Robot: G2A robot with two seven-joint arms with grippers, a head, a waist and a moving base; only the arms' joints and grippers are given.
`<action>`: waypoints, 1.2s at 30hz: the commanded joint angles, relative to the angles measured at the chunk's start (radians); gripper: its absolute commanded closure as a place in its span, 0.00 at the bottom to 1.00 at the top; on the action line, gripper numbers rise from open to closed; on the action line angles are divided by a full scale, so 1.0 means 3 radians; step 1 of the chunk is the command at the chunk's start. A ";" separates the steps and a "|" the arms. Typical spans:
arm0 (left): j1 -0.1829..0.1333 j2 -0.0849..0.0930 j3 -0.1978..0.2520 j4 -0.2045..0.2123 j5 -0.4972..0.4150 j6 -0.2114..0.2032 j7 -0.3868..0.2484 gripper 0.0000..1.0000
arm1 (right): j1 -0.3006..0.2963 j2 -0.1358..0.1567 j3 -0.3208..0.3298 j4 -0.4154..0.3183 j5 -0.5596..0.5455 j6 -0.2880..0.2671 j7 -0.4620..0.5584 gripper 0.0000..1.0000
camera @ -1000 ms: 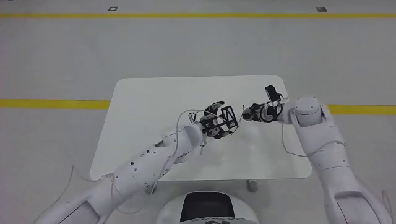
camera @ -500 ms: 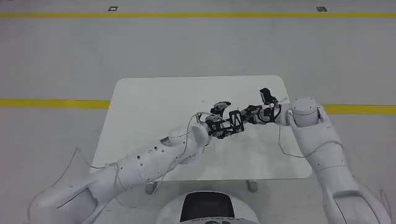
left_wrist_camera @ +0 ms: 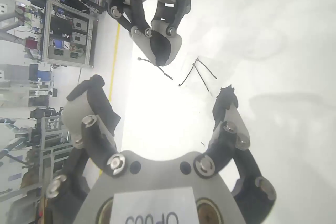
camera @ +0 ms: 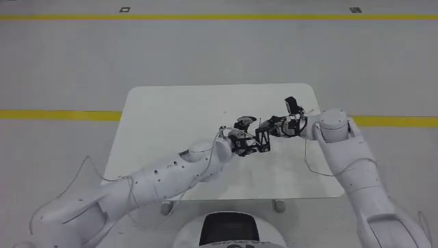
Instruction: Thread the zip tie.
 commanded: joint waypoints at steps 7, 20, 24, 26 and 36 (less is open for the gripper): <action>0.0010 0.0001 0.0001 0.0017 0.0000 -0.0001 0.0044 0.00 | -0.0037 -0.0003 -0.0005 -0.0035 0.0030 -0.0038 -0.0082 1.00; 0.0012 0.0005 0.0014 0.0027 0.0000 0.0000 0.0092 0.61 | -0.0257 0.0047 0.0086 -0.0375 0.0119 -0.0083 -0.0407 1.00; 0.0021 0.0008 0.0006 0.0028 0.0000 -0.0003 0.0095 0.75 | -0.0281 0.0055 0.0045 -0.0448 0.0079 -0.0030 -0.0459 1.00; 0.0025 0.0009 0.0002 0.0026 0.0000 -0.0001 0.0096 0.87 | -0.0285 0.0054 0.0018 -0.0471 0.0085 -0.0010 -0.0489 1.00; 0.0042 0.0018 -0.0017 0.0021 0.0000 0.0007 0.0101 0.93 | -0.0265 0.0069 -0.0040 -0.0448 0.0138 -0.0025 -0.0499 1.00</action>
